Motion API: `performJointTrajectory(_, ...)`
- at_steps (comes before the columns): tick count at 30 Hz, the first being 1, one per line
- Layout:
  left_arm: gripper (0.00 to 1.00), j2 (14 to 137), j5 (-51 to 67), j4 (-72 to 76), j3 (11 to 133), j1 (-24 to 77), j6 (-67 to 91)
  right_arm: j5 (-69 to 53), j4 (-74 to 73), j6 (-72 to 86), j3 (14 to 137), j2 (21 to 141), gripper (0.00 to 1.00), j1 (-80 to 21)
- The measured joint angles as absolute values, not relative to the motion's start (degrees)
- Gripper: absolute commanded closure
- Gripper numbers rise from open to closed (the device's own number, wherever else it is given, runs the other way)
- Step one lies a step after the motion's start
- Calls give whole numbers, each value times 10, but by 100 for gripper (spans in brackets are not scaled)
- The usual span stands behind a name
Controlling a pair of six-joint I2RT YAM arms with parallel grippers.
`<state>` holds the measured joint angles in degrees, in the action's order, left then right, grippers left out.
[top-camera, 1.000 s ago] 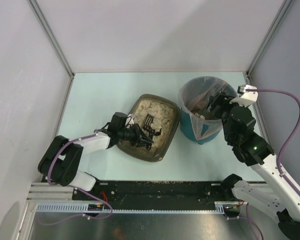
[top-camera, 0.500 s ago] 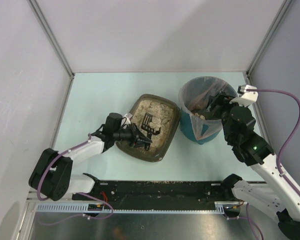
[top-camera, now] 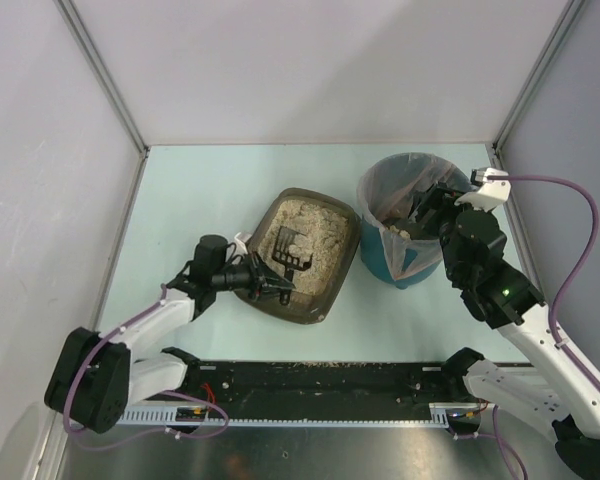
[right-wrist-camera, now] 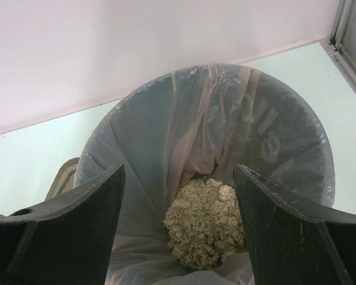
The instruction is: Clean the litter box
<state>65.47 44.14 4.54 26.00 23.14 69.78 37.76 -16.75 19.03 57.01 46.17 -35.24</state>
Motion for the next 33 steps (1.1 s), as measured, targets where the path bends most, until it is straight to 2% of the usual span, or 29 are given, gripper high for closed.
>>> performJointTrajectory(8, 100, 616, 449, 46, 254, 203, 701, 372, -168, 190, 570, 462, 22, -352)
performJointTrajectory(33, 100, 619, 454, 78, 215, 243, 741, 356, -145, 189, 570, 470, 22, -352)
